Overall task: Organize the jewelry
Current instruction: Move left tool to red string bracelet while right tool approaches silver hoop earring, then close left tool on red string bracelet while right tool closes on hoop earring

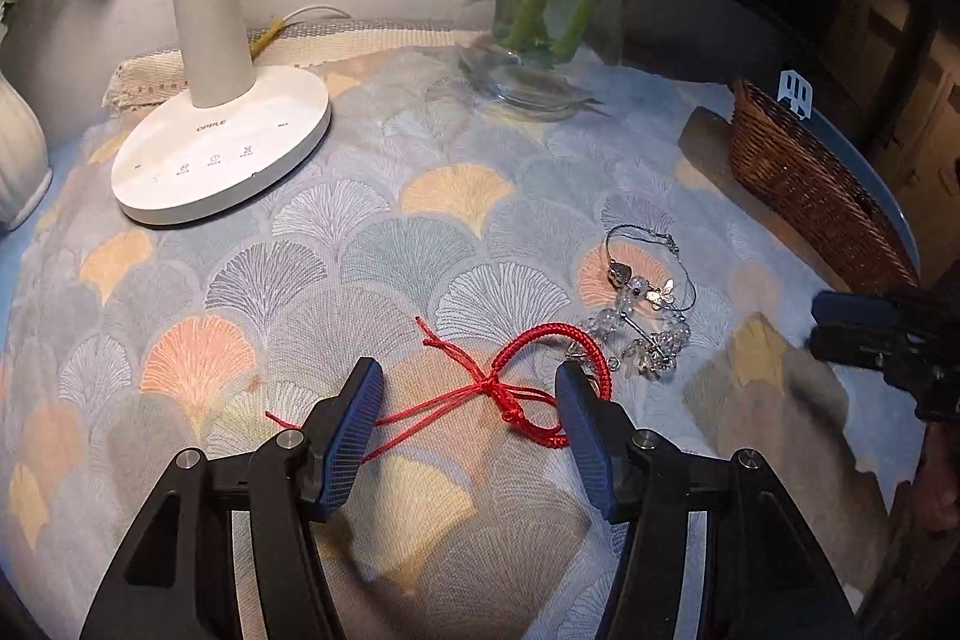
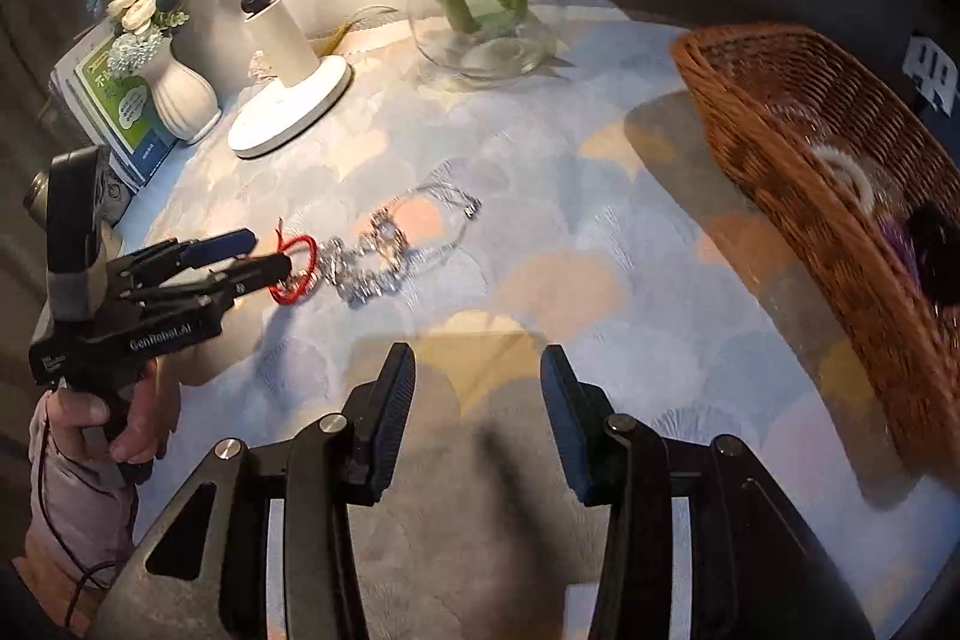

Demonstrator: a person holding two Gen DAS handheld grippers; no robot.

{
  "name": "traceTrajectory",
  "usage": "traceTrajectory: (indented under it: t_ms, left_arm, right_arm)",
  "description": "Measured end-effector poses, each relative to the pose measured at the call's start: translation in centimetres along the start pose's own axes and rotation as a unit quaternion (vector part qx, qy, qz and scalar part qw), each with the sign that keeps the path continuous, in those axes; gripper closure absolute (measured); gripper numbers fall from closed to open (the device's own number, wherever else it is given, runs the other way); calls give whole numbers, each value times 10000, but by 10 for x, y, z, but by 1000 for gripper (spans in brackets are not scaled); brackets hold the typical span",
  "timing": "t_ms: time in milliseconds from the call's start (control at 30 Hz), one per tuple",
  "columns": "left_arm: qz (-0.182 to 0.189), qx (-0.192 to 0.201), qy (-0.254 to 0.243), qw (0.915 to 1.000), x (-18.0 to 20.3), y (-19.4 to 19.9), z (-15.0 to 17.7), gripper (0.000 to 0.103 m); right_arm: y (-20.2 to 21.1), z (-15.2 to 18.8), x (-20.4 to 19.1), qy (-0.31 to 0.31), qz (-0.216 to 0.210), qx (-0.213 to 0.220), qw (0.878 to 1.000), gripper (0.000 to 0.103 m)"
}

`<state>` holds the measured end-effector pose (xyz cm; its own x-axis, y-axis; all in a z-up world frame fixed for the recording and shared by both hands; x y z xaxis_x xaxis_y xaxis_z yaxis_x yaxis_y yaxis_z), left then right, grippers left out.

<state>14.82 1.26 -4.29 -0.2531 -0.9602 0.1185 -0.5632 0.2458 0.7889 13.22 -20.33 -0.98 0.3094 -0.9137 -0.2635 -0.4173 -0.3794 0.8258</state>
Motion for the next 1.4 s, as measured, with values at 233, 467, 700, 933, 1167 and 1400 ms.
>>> traceTrajectory:
  t_ms: [233, 467, 700, 933, 1167, 1400]
  left_arm:
    - [-65, 64, 27, 10000, -1, 1, 2, 45]
    - [-149, 84, 31, 9998, -2, 0, 1, 50]
    - [-222, 87, 28, 9997, -2, 0, 1, 53]
    - [-241, 87, -10, 9997, 0, -1, 1, 53]
    - [-419, 84, -117, 9990, 2, -2, 1, 64]
    - [-386, 111, -176, 9990, 4, -1, 2, 96]
  right_arm:
    - [-52, -44, -4, 364, 68, -137, 9992, 78]
    - [-50, -47, -19, 535, -295, 100, 9981, 81]
    - [-68, -44, -53, 939, -327, -209, 9948, 81]
    - [-92, -41, -66, 903, -159, -396, 9950, 82]
    - [-85, -38, -59, 865, 5, -188, 9961, 92]
    - [-32, -33, -24, 441, -260, 212, 9985, 92]
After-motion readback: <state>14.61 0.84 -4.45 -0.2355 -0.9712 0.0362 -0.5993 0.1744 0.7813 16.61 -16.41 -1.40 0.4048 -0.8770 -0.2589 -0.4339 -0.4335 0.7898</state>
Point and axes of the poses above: each gripper's, at about its wrist camera, not at the fingertips, and y roughly against the way its jaws point, x to its right, z to its underside, the point moved 2 cm from there along -y, roughly the way its jaws point, and after that the axes turned 5 degrees about -y, right-handed, at the moved point
